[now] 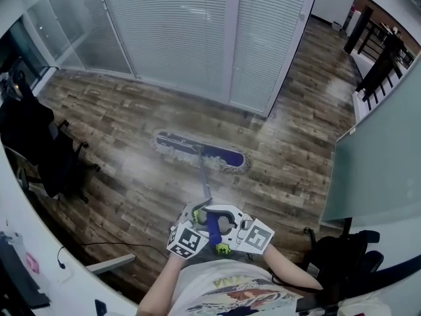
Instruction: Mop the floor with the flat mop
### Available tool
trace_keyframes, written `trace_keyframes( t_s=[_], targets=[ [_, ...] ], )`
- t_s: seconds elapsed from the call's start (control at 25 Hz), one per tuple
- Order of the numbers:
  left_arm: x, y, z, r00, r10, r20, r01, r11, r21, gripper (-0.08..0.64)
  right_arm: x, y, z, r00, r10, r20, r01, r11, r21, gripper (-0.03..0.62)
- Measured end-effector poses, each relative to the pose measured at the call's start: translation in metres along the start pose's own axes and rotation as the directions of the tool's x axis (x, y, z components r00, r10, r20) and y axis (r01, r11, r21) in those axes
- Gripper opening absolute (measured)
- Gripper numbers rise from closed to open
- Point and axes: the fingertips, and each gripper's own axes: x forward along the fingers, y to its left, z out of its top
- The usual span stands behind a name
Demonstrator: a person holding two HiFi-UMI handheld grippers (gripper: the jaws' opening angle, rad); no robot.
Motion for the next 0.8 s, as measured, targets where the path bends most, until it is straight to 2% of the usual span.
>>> trace_keyframes(
  t_s=[0.24, 0.44, 0.56, 0.68, 0.8],
  targets=[
    [0.014, 0.009, 0.002, 0.999, -0.031, -0.022, 0.033, 0.997, 0.071, 0.147, 0.002, -0.019, 0.011, 0.994, 0.015, 0.111, -0.014, 1.0, -0.002, 0.224],
    [0.019, 0.044, -0.004, 1.0, -0.011, -0.007, 0.011, 0.998, 0.056, 0.146, 0.022, -0.042, -0.008, 0.999, 0.053, -0.007, -0.053, 0.998, -0.019, 0.225],
    [0.026, 0.08, -0.007, 1.0, -0.006, 0.002, 0.006, 0.999, 0.042, 0.146, 0.044, -0.072, -0.007, 0.999, 0.042, 0.004, -0.042, 0.999, 0.003, 0.225],
    [0.032, 0.119, -0.009, 1.0, -0.008, 0.009, 0.008, 0.999, 0.036, 0.146, 0.069, -0.103, -0.008, 0.999, 0.041, -0.011, -0.041, 0.999, -0.014, 0.225],
    [0.034, 0.166, -0.012, 1.0, -0.021, 0.014, 0.021, 0.999, 0.033, 0.147, 0.103, -0.139, -0.002, 1.0, 0.022, 0.018, -0.021, 1.0, -0.013, 0.225]
  ],
)
